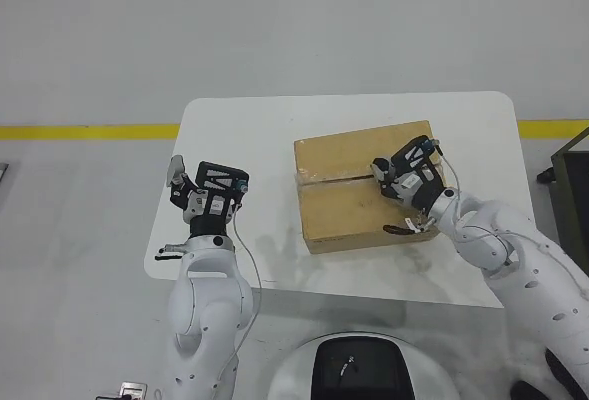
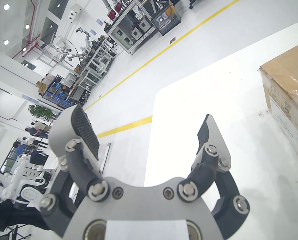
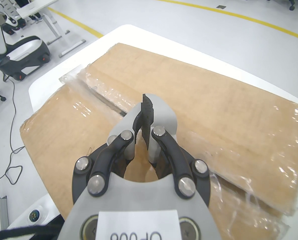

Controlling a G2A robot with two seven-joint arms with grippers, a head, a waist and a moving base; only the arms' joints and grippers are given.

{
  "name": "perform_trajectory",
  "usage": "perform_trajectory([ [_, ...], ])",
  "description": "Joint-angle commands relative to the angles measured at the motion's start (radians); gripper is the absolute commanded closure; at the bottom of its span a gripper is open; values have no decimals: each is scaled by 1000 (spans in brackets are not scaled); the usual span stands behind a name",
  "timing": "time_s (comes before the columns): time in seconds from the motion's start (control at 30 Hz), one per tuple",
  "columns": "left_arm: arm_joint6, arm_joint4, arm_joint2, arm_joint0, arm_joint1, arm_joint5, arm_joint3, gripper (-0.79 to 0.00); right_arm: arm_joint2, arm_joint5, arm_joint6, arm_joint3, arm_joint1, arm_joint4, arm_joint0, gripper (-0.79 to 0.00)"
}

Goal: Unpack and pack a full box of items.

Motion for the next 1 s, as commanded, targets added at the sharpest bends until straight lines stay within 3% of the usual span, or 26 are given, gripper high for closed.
perform_trajectory([
  [0.0,0,0,0,0,0,0,0,-785,30,1,12,-12,5,4,-17,0],
  [0.73,0,0,0,0,0,0,0,-785,299,-2,59,-128,43,-17,-162,0],
  [0.97,3,-1,-1,2,0,0,0,-785,240,-68,42,-200,35,4,-81,0],
])
